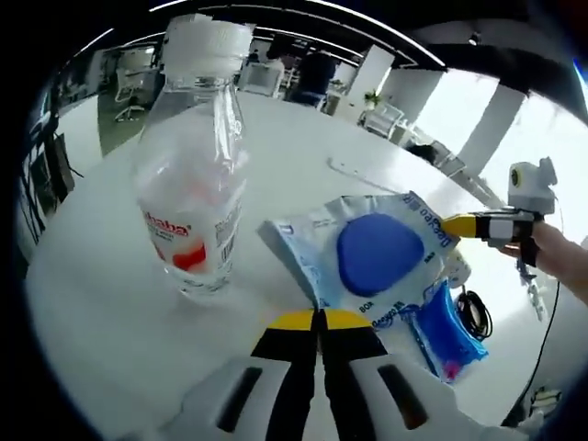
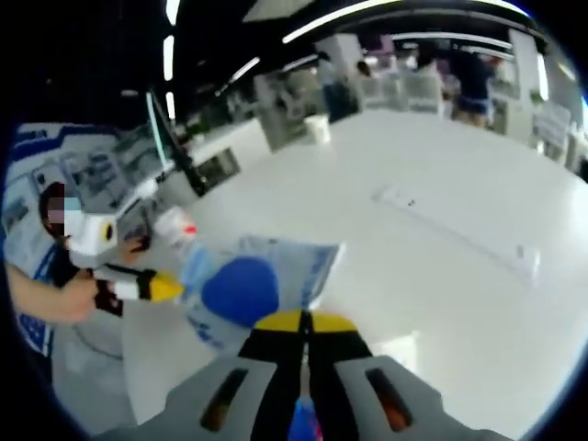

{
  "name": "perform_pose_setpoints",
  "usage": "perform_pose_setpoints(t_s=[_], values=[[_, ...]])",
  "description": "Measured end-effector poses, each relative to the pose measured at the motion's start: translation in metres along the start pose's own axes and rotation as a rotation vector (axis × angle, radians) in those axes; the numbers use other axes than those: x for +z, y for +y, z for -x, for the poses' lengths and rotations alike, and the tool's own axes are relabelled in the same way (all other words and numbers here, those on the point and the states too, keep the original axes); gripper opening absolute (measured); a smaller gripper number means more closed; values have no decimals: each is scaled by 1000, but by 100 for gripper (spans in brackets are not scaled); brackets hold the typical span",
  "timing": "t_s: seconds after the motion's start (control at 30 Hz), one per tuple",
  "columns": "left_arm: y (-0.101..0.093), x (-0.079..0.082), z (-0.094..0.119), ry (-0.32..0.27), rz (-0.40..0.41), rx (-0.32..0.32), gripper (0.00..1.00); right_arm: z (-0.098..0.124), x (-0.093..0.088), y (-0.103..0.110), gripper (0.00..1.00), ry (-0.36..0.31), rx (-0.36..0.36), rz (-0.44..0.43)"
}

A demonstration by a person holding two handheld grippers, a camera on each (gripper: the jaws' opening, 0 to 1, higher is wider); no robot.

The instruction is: Arrange the tabletop items into an orderly group along one side of the table until the central work area is clear of visible clutter.

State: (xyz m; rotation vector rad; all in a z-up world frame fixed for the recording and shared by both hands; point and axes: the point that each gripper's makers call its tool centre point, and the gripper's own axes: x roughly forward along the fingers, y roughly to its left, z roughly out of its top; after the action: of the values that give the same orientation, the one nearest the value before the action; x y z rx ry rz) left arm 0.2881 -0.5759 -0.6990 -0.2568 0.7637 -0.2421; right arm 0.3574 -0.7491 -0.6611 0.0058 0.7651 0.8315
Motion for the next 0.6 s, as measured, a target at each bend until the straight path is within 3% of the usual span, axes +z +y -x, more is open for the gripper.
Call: perform_pose_setpoints(t_s=[0.13, 0.23, 0.37, 0.53, 0.6], values=[[5, 1, 4, 24, -113, 29, 0, 8, -5, 13, 0, -41, -11, -49], [7, 1, 6, 30, -128, 40, 0, 13, -13, 23, 0, -57, -15, -83], [11, 4, 8, 40, -212, 66, 0, 12, -25, 30, 0, -67, -28, -125], [19, 2, 6, 78, -345, 108, 0, 7, -34, 41, 0, -85, -52, -142], [21, 1, 3, 84, -361, 114, 0, 3, -41, 43, 0, -58, -78, -105]])
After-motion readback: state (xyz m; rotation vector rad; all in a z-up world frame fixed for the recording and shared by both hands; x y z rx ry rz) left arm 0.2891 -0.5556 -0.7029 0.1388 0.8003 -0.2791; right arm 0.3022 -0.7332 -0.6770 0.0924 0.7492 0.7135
